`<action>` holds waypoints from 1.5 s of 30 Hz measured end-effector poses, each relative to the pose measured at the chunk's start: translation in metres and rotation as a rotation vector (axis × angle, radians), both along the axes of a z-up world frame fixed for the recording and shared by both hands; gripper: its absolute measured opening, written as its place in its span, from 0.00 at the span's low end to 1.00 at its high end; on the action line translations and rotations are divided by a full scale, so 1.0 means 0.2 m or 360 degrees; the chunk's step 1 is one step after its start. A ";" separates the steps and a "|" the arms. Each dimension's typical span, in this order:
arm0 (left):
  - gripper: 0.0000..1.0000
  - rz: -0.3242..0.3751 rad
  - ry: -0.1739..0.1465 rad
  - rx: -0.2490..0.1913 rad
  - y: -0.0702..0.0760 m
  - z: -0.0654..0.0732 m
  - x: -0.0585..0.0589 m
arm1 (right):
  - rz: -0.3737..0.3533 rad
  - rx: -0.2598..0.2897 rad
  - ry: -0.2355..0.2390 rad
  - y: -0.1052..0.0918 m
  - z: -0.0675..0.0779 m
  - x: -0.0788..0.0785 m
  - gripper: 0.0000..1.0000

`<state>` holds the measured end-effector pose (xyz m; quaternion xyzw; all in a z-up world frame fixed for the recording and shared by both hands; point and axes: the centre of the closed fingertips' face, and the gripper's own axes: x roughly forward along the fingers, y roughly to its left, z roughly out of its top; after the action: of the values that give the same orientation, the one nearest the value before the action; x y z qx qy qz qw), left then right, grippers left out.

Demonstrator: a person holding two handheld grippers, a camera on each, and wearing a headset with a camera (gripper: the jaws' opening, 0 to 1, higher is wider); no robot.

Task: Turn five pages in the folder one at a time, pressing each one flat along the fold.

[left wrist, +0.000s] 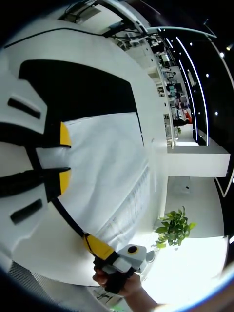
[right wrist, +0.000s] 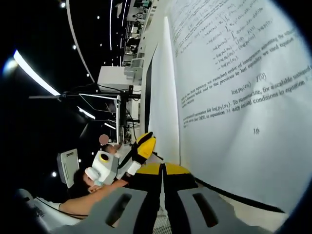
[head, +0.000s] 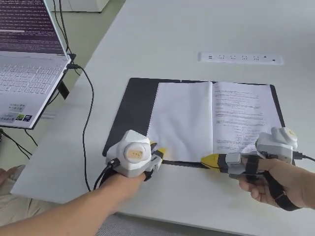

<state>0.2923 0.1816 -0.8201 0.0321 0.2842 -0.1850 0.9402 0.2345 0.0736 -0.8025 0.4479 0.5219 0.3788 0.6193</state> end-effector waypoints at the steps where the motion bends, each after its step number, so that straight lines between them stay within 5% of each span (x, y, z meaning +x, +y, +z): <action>1: 0.14 -0.0001 0.0000 0.0000 0.00 0.00 0.00 | 0.0005 0.0002 0.0001 0.01 0.01 -0.03 0.00; 9: 0.14 -0.0001 0.0016 0.0007 0.00 0.00 0.00 | 0.0007 0.0009 -0.0023 -0.02 0.04 -0.13 0.00; 16: 0.12 0.0010 0.0086 0.0003 -0.01 0.03 -0.03 | -0.0146 0.0002 -0.0256 -0.11 0.21 -0.05 0.00; 23: 0.16 -0.0011 0.0034 -0.0027 -0.01 0.17 -0.08 | -0.0282 -0.0258 -0.0623 -0.29 0.35 0.03 0.00; 32: 0.22 -0.0032 -0.0071 -0.0078 -0.01 0.40 -0.16 | -0.0355 -0.0605 -0.0955 -0.44 0.49 -0.06 0.07; 35: 0.23 -0.0016 -0.0102 -0.0088 0.01 0.47 -0.18 | -0.0410 -0.0700 -0.0983 -0.50 0.52 -0.08 0.15; 40: 0.33 -0.0001 -0.0154 -0.0088 0.05 0.55 -0.23 | -0.0666 -0.0822 -0.1070 -0.68 0.61 -0.04 0.34; 45: 0.43 0.0009 -0.0162 -0.0089 0.09 0.62 -0.28 | -0.0898 -0.0885 -0.1051 -0.86 0.65 -0.02 0.46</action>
<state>0.2371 0.1996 -0.6968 0.0143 0.2308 -0.1884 0.9545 0.2303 -0.0990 -0.6724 0.2463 0.2383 0.1653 0.9248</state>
